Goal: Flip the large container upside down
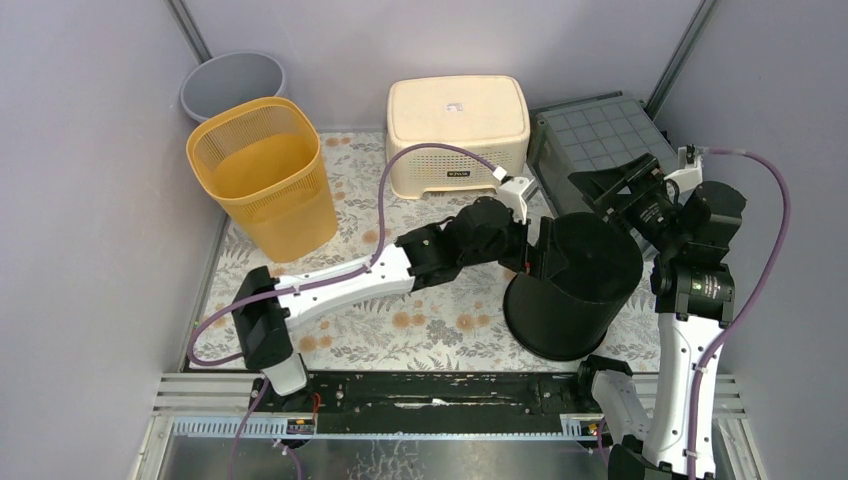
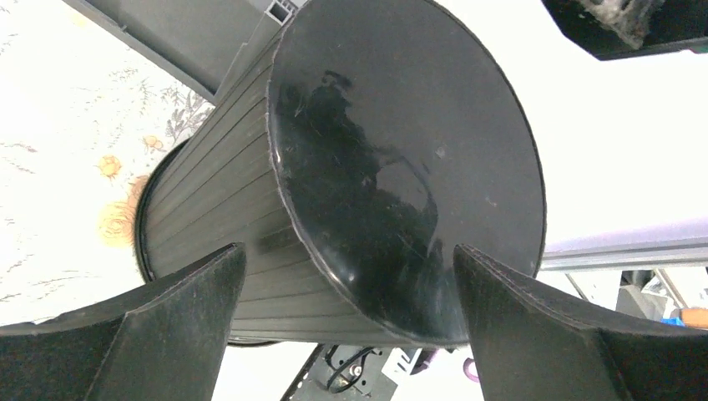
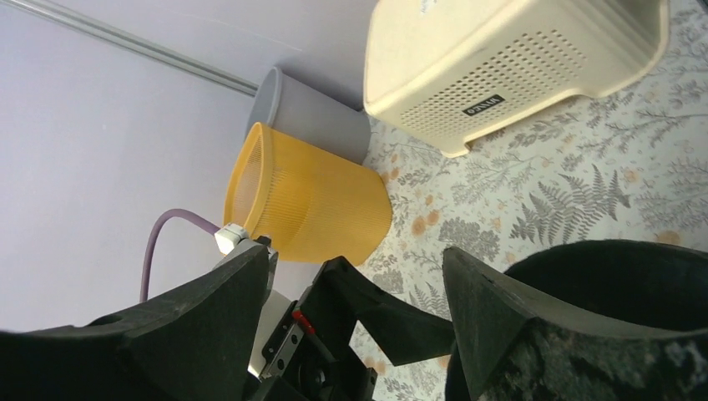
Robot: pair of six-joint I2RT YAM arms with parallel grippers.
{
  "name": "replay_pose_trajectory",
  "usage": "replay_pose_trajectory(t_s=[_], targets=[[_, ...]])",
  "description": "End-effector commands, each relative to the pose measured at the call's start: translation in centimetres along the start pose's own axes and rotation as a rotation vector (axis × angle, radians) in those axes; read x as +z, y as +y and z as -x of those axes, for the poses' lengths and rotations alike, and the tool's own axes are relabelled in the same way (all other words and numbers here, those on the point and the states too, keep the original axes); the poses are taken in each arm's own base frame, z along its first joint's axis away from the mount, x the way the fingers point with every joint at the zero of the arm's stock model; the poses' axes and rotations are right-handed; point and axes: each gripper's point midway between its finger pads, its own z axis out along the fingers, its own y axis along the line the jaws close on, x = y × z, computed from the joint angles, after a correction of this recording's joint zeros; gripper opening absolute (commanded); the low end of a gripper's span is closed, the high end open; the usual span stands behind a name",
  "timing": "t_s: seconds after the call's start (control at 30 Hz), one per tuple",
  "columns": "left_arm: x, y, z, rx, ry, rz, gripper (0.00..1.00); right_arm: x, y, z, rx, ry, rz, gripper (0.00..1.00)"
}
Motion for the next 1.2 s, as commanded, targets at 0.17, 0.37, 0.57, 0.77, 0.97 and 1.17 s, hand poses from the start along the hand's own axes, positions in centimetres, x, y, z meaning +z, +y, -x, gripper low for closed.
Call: replay_pose_trajectory(t_s=[0.17,0.37,0.57,0.77,0.97,1.17], targets=[[-6.5,0.3,2.2,0.063,-0.086,0.037,1.0,-0.6,0.9,0.8,-0.038,-0.011,-0.026,0.83],[-8.9,2.3,0.9,0.023,-0.098,0.092,1.0,-0.1,-6.3,3.3,-0.024,-0.151,-0.355,0.83],[-11.5,3.3,0.7,0.044,-0.105,0.143,1.0,-0.7,-11.5,6.8,-0.085,-0.252,-0.642,0.86],[-12.4,3.7,0.7,0.067,-0.099,0.159,1.0,0.1,-16.5,6.8,-0.028,-0.22,-0.754,0.96],[-13.1,4.2,0.6,0.08,-0.104,0.177,1.0,0.3,-21.9,5.5,0.072,-0.168,-0.806,0.98],[-13.5,4.6,0.8,0.089,-0.096,0.199,1.0,1.7,-24.6,4.1,0.143,-0.16,-0.772,0.92]])
